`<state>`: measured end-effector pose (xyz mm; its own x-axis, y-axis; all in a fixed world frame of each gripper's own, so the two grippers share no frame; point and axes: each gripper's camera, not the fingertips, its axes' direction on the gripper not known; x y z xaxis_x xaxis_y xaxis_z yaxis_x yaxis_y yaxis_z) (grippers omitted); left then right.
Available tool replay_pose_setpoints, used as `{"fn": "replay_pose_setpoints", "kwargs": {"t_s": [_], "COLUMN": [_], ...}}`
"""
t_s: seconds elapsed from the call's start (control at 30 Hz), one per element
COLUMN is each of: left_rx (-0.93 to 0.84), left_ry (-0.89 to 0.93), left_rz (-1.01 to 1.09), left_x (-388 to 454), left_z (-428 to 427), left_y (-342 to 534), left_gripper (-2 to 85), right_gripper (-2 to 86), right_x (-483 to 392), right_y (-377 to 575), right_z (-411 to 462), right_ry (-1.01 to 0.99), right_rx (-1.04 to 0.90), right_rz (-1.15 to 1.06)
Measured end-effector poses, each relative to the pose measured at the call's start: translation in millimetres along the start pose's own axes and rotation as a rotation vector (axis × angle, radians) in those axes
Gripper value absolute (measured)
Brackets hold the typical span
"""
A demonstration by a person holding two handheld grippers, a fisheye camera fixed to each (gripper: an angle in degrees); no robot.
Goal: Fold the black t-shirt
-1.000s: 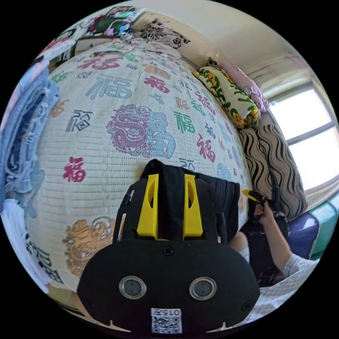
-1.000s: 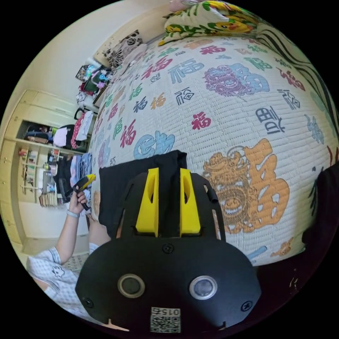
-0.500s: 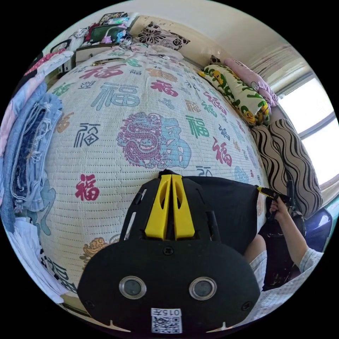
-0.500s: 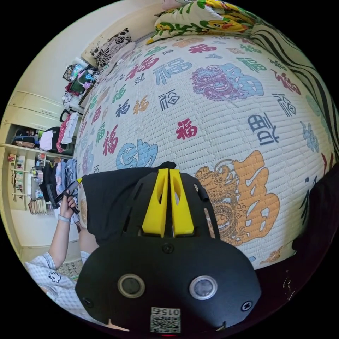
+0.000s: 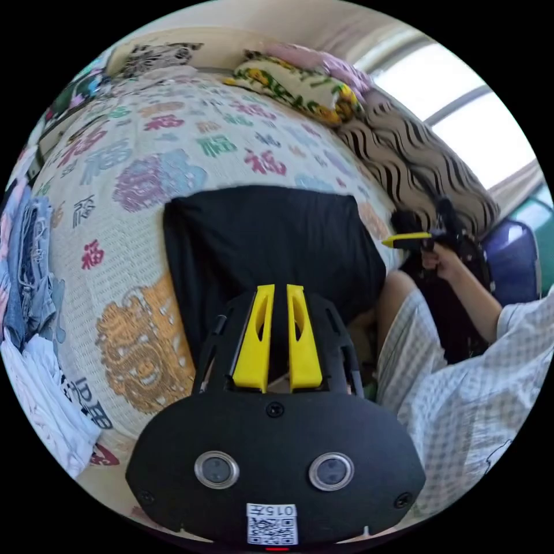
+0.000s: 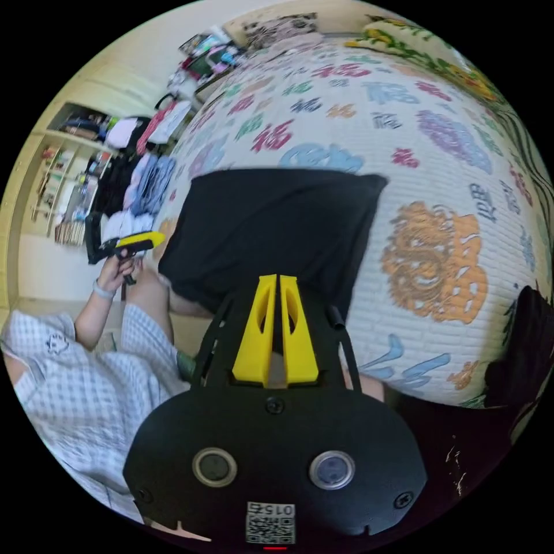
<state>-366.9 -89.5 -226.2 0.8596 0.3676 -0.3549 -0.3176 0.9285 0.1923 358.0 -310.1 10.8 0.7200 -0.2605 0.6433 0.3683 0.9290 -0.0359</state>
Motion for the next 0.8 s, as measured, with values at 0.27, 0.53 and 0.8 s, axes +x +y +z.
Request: {"fn": "replay_pose_setpoints", "kwargs": {"t_s": [0.27,0.53,0.8], "left_rx": [-0.170,0.009,0.028], "left_ry": [-0.127,-0.174,-0.139], "left_rz": [-0.016,-0.190,-0.376], "left_x": [27,21,-17], "left_z": [48,-4,-10], "left_y": [28,58,92], "left_gripper": [2.4,9.4,10.7], "right_gripper": [-0.4,3.2,7.9], "right_x": [-46,-121,-251], "right_y": [-26,-106,-267], "right_z": [86,34,64], "right_ry": [0.160,0.136,0.252], "right_rx": [-0.293,-0.160,-0.095], "right_rz": [-0.069,-0.197,-0.448]}}
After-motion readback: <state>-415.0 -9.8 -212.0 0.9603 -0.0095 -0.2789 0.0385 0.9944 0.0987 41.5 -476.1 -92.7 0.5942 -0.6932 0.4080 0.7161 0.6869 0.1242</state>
